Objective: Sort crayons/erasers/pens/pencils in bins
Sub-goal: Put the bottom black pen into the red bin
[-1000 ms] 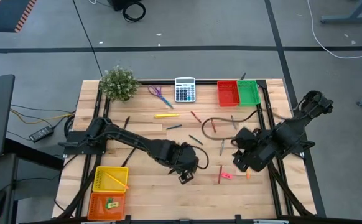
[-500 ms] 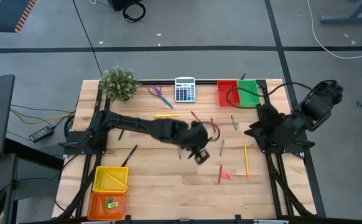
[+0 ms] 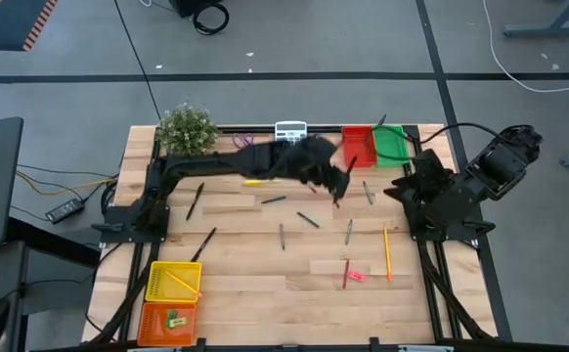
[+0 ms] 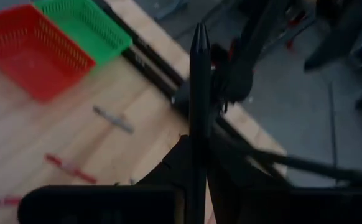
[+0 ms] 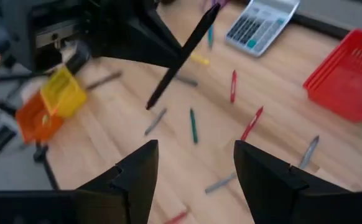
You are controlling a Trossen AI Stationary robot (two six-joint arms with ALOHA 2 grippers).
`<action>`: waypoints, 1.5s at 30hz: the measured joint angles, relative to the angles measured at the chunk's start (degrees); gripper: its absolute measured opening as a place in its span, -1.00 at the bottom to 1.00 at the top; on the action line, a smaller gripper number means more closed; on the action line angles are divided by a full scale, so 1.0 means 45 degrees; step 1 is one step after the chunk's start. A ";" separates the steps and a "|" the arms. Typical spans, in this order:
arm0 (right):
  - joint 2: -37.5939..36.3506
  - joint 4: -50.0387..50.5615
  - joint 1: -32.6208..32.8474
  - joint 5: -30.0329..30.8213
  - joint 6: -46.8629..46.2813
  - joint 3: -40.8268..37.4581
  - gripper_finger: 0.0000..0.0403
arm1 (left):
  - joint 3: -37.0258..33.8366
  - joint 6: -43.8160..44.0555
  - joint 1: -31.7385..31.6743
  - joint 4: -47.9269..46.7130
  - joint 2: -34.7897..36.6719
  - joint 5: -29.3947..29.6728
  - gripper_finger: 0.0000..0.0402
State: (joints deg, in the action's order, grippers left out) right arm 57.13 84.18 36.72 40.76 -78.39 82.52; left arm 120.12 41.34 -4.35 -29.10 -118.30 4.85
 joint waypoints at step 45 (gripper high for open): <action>0.1084 -0.5930 -0.9660 -0.4229 0.3296 -0.0005 0.08 | -0.0001 0.5013 -0.4194 0.9118 -0.1855 -0.8474 -0.79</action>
State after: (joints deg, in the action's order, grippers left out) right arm 62.01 57.50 -6.75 21.73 -63.56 82.50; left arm 120.11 63.90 -23.22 11.93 -126.65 -33.28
